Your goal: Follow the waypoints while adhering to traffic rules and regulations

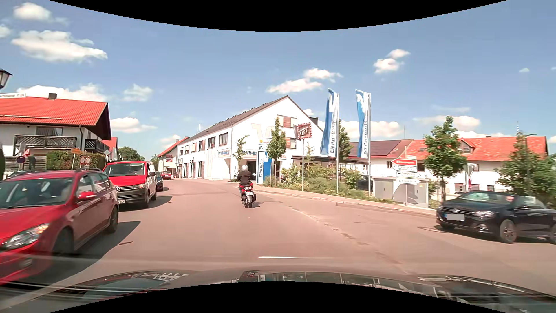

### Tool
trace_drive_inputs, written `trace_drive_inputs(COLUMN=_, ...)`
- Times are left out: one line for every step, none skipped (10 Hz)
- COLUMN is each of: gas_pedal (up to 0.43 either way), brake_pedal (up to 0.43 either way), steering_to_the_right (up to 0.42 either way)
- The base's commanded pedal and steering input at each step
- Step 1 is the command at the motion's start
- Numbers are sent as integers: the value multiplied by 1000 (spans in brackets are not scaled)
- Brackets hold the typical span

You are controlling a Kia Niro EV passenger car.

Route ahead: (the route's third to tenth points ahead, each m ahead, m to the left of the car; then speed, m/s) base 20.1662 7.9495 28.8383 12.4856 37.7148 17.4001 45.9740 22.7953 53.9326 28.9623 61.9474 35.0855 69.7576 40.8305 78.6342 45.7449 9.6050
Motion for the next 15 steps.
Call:
trace_drive_inputs(gas_pedal=209, brake_pedal=6, steering_to_the_right=-145)
trace_drive_inputs(gas_pedal=209, brake_pedal=12, steering_to_the_right=-145)
trace_drive_inputs(gas_pedal=209, brake_pedal=12, steering_to_the_right=-144)
trace_drive_inputs(gas_pedal=209, brake_pedal=12, steering_to_the_right=-141)
trace_drive_inputs(gas_pedal=209, brake_pedal=12, steering_to_the_right=-137)
trace_drive_inputs(gas_pedal=209, brake_pedal=12, steering_to_the_right=-132)
trace_drive_inputs(gas_pedal=209, brake_pedal=12, steering_to_the_right=-128)
trace_drive_inputs(gas_pedal=209, brake_pedal=12, steering_to_the_right=-125)
trace_drive_inputs(gas_pedal=209, brake_pedal=12, steering_to_the_right=-122)
trace_drive_inputs(gas_pedal=209, brake_pedal=12, steering_to_the_right=-118)
trace_drive_inputs(gas_pedal=209, brake_pedal=12, steering_to_the_right=-113)
trace_drive_inputs(gas_pedal=189, brake_pedal=12, steering_to_the_right=-105)
trace_drive_inputs(gas_pedal=157, brake_pedal=12, steering_to_the_right=-98)
trace_drive_inputs(gas_pedal=157, brake_pedal=12, steering_to_the_right=-92)
trace_drive_inputs(gas_pedal=157, brake_pedal=12, steering_to_the_right=-82)
